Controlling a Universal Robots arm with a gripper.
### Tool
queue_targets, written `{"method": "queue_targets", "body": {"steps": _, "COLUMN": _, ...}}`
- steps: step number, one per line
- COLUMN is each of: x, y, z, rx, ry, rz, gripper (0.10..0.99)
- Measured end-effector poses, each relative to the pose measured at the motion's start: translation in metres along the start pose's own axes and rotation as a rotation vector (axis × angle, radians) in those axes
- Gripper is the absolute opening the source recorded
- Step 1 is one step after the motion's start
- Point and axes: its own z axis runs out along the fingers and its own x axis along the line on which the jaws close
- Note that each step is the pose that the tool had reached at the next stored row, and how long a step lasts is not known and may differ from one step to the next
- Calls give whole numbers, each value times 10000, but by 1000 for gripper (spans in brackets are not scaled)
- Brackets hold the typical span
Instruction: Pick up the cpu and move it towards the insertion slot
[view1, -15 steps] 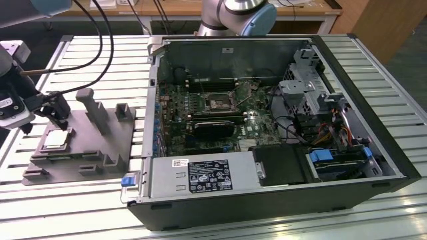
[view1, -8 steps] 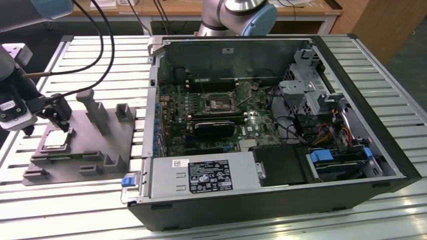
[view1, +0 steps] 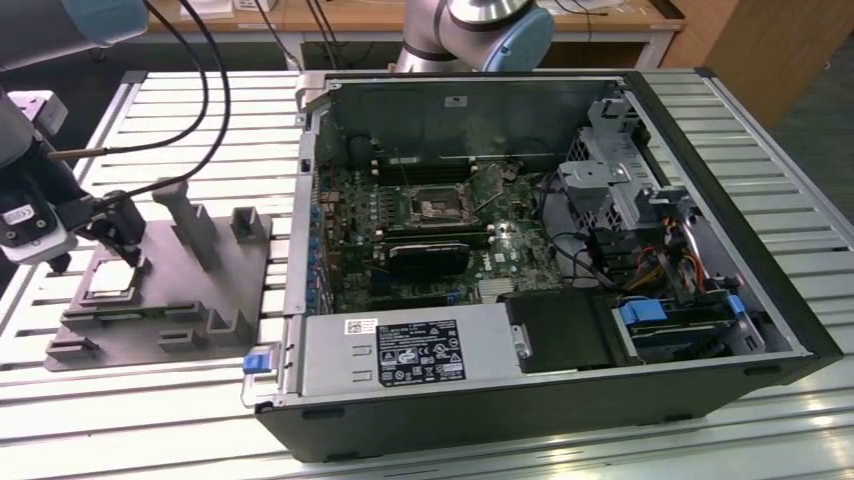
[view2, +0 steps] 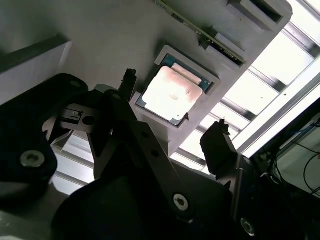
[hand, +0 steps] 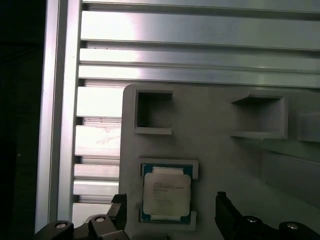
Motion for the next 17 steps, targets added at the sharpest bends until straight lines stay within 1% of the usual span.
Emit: {"method": "queue_targets", "body": {"steps": 17, "x": 1, "y": -4, "z": 109, "rx": 1, "ry": 0, "rz": 0, "gripper": 796}}
